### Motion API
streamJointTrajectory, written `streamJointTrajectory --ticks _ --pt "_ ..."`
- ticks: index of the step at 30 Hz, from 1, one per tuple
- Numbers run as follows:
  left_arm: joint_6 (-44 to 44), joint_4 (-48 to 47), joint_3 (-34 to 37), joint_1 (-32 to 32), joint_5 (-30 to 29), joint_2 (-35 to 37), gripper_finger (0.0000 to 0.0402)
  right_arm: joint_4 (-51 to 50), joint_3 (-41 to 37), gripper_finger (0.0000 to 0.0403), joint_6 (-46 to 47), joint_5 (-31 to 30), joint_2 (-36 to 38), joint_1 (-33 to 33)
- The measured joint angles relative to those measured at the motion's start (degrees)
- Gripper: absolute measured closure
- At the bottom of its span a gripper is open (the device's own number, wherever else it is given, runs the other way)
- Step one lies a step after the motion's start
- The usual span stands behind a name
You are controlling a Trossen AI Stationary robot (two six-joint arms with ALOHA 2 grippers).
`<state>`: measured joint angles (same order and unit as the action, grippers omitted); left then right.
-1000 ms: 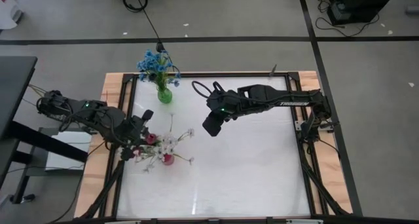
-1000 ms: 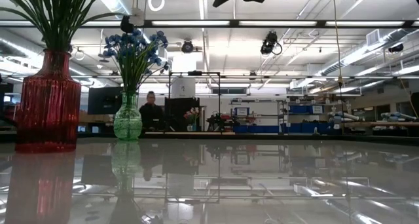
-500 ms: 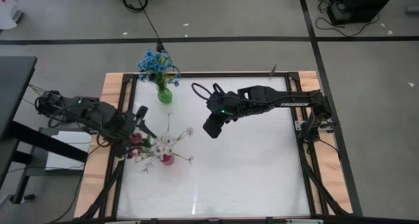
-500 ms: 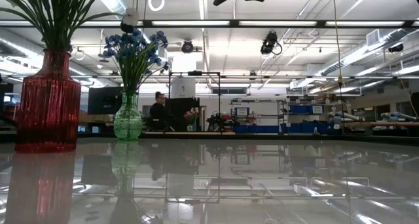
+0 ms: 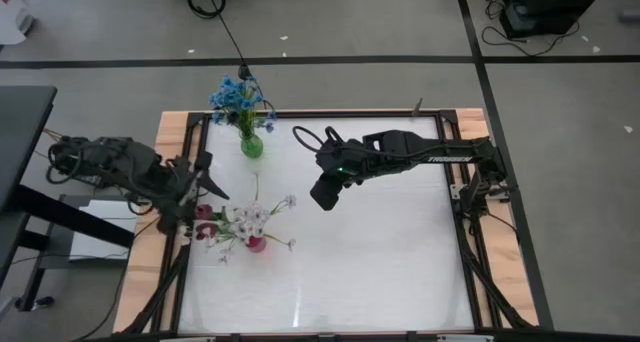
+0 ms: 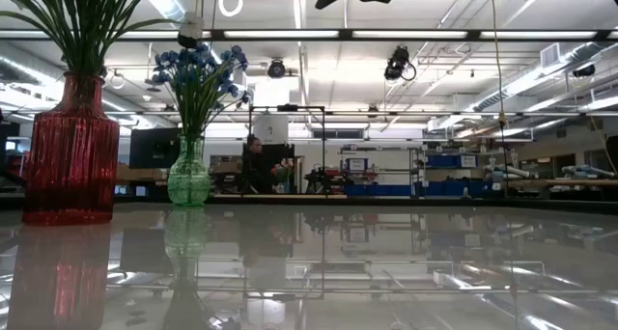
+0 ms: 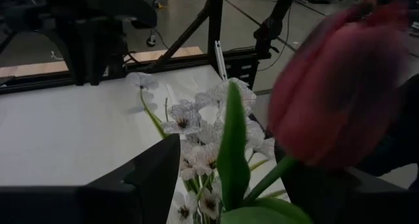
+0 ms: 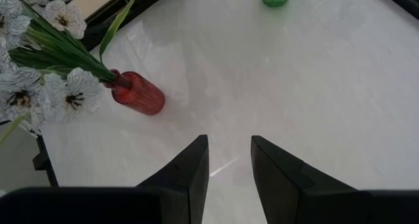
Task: Sort flowers into vase by color
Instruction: Put the red tulip into the red vase
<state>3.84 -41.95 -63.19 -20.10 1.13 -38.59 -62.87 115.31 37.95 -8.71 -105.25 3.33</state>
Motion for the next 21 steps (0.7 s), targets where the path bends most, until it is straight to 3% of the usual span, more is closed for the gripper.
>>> streamJointTrajectory --ticks 7,13,21 --pt "1.22 -6.29 -5.31 0.00 0.08 -0.06 0.0152 0.05 0.00 0.0279 0.00 -0.02 0.00 0.00" --pt "2.91 -7.13 -5.89 0.00 0.28 -2.93 0.0152 0.15 -0.01 0.0279 0.00 -0.04 0.00 0.00" --pt "3.63 -7.24 -8.89 -0.02 5.76 -5.65 0.0153 0.66 0.00 0.0279 0.30 -0.07 0.00 0.00"
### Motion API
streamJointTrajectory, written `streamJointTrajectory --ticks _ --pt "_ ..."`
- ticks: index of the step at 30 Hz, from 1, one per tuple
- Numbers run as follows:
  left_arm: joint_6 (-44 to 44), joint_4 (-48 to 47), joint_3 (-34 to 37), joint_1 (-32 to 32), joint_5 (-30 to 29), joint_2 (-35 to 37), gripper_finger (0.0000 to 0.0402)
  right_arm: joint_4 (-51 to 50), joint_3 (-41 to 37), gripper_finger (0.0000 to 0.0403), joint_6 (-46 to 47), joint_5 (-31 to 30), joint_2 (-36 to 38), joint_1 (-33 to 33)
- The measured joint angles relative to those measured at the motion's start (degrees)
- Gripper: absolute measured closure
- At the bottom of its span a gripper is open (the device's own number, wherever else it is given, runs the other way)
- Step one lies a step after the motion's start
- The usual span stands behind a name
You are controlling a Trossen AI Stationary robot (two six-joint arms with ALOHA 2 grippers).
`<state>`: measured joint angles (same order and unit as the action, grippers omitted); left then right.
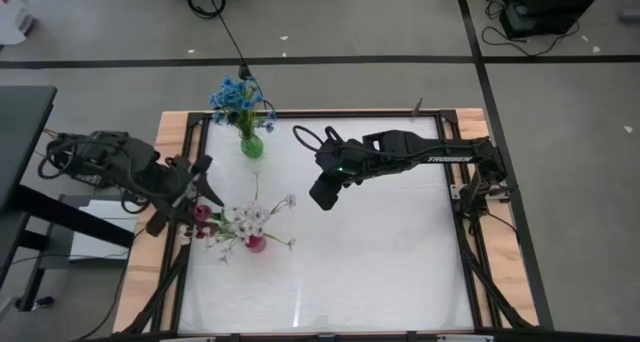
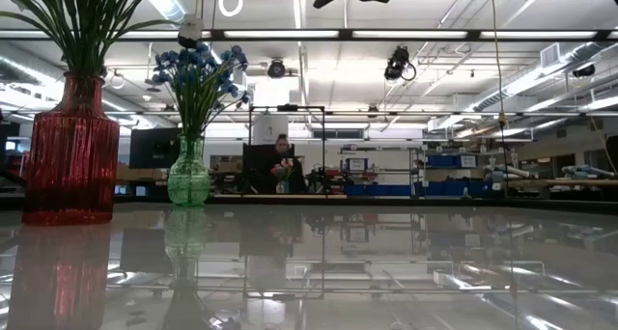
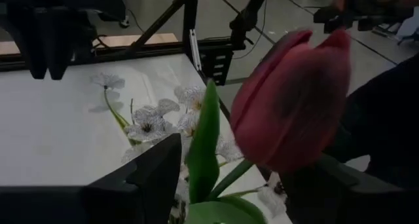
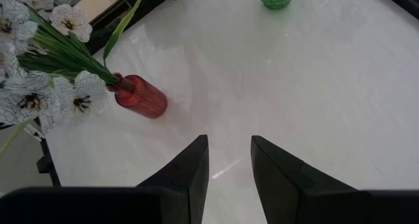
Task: Sort flowers into vase by color
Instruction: Put the red tulip into the red vase, then return to Home Position
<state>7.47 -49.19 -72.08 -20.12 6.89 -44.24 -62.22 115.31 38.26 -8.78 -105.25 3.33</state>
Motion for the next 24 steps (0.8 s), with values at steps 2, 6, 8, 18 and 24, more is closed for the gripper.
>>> streamJointTrajectory --ticks 2,6,8,18,24 --pt "-0.07 -0.41 -0.36 0.00 0.01 -0.01 0.0159 0.02 0.00 0.0279 0.39 -0.02 0.00 0.00" --pt "0.02 -0.84 -0.34 0.00 0.25 -0.03 0.0173 0.01 0.00 0.0279 0.57 -0.04 0.00 0.03" --pt "0.48 -1.27 -0.34 0.02 1.90 -0.09 0.0178 0.00 0.00 0.0279 0.57 -0.02 0.00 0.04" --pt "-2.21 -16.83 -3.23 0.00 4.45 0.12 0.0151 -0.02 0.00 0.0279 0.57 0.96 0.00 0.04" --pt "-2.20 -21.81 -6.55 0.00 1.35 0.05 0.0141 -0.04 -0.01 0.0279 0.57 0.98 0.00 0.04"
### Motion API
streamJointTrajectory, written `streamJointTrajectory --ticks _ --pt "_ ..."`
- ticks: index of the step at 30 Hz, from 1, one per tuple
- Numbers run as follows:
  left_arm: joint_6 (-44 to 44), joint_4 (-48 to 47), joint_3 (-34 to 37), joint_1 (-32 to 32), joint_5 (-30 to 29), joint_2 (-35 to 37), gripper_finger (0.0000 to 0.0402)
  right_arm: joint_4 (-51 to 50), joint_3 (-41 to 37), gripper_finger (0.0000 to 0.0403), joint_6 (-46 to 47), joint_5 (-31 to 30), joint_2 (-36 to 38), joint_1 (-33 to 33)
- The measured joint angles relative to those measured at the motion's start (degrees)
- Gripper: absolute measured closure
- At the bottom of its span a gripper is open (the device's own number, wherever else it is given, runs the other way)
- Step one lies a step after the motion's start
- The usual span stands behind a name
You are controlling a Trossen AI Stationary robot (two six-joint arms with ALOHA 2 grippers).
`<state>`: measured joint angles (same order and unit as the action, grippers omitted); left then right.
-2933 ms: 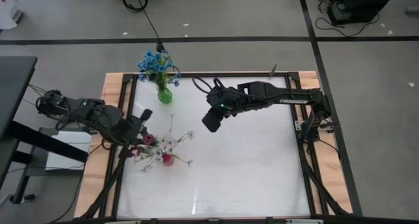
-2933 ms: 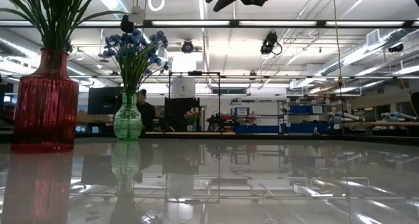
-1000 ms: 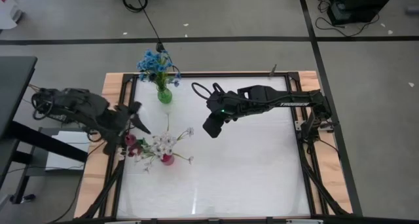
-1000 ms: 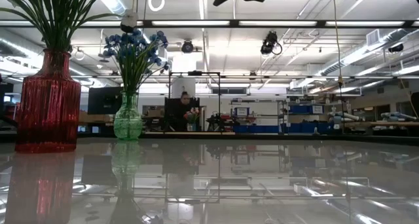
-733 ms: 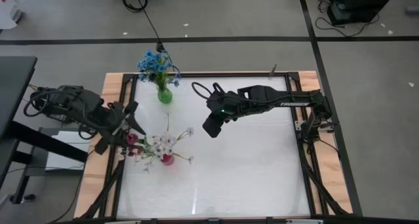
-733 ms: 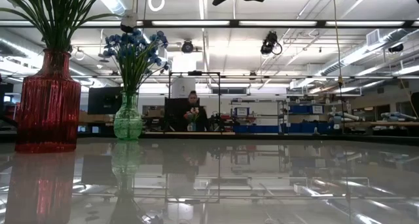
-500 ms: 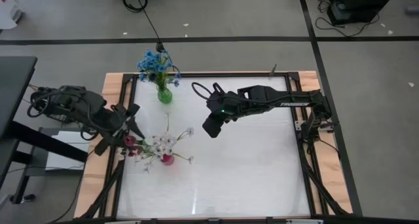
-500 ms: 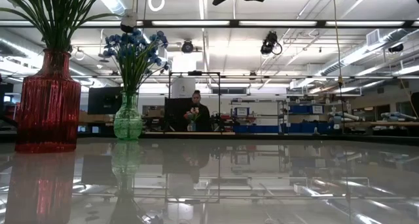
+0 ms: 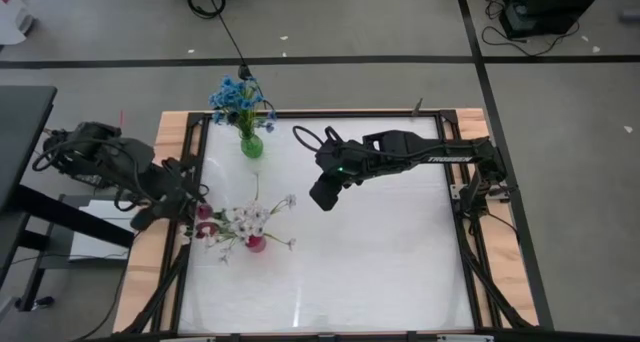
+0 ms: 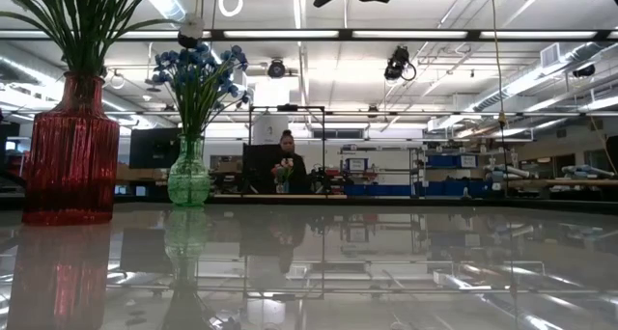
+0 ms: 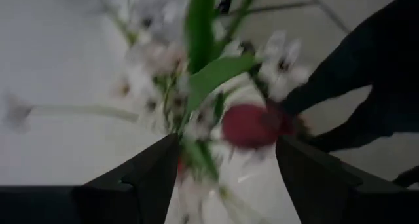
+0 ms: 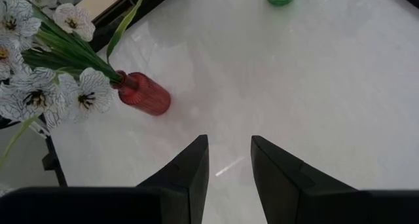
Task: Sort flowers into vase by color
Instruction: Return to Home Position
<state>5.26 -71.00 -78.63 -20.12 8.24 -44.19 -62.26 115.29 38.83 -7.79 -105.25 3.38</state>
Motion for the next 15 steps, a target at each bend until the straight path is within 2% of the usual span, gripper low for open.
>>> streamJointTrajectory --ticks 4,8,12,15 --pt "0.27 -8.73 -4.06 0.00 -4.72 -0.06 0.0141 0.00 0.01 0.0279 0.00 0.00 0.00 0.00" --pt "2.02 -11.27 -9.54 0.00 -14.42 0.84 0.0150 1.70 0.01 0.0279 -0.39 -1.30 0.00 0.20" --pt "2.98 -8.45 -14.87 0.01 -23.70 2.97 0.0185 8.02 -0.01 0.0282 -5.06 -3.36 1.21 0.75" --pt "3.69 -8.00 -19.12 0.00 -31.06 4.42 0.0223 11.06 -0.01 0.0297 -8.92 -8.31 3.47 1.31"
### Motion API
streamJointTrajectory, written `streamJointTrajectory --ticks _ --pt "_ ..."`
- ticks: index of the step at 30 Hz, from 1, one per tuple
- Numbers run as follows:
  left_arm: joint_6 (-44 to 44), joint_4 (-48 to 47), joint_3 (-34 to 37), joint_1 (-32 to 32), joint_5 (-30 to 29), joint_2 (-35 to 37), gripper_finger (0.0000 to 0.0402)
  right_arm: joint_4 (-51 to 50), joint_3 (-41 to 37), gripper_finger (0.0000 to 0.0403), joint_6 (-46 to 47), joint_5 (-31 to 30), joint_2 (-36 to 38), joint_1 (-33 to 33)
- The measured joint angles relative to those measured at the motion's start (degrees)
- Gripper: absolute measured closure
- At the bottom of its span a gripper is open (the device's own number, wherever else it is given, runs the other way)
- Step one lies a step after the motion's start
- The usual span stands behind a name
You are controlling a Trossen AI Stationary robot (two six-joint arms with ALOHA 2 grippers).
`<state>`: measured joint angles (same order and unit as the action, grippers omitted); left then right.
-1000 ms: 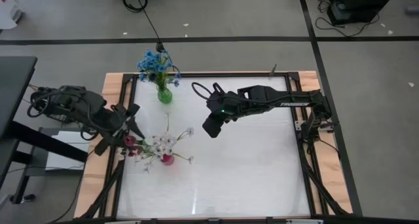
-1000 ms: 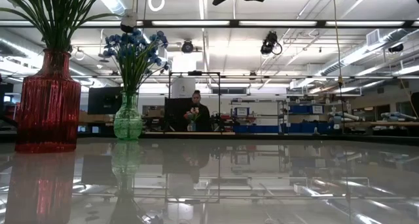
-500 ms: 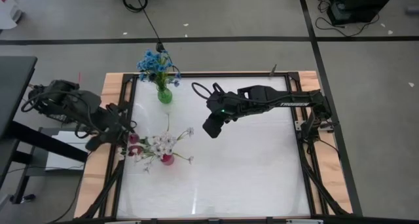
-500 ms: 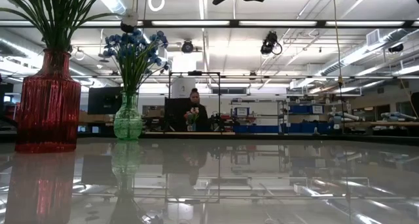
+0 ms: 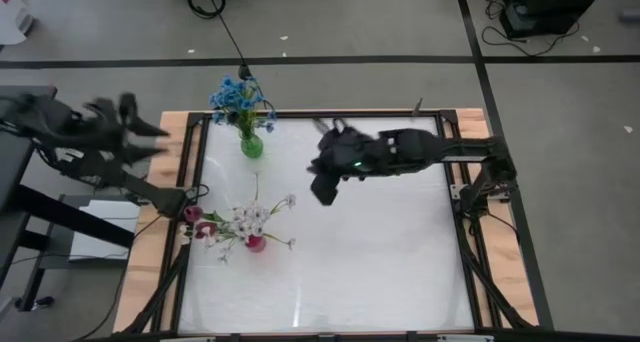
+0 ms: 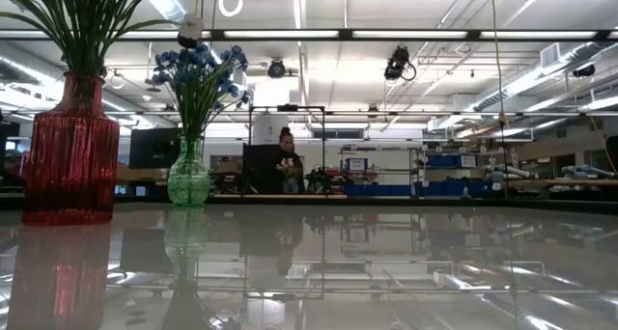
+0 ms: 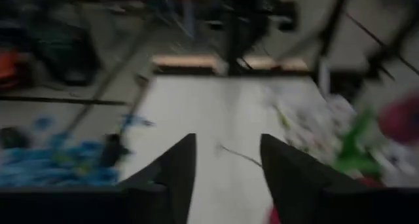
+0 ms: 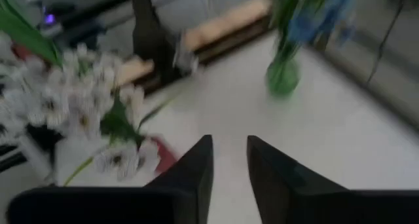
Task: Sort flowers into vase by color
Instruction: Return to Home Position
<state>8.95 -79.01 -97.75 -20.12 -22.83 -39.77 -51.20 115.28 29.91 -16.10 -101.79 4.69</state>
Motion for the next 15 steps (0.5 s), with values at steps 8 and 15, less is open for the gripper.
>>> streamJointTrajectory --ticks 8,15 --pt "3.82 -0.07 0.75 0.02 -6.10 7.94 0.0361 -0.06 0.03 0.0392 -9.75 -6.23 9.12 0.75" --pt "5.48 6.09 15.87 0.02 -6.02 17.81 0.0395 0.52 -5.16 0.0397 -15.42 -8.80 17.35 1.44"
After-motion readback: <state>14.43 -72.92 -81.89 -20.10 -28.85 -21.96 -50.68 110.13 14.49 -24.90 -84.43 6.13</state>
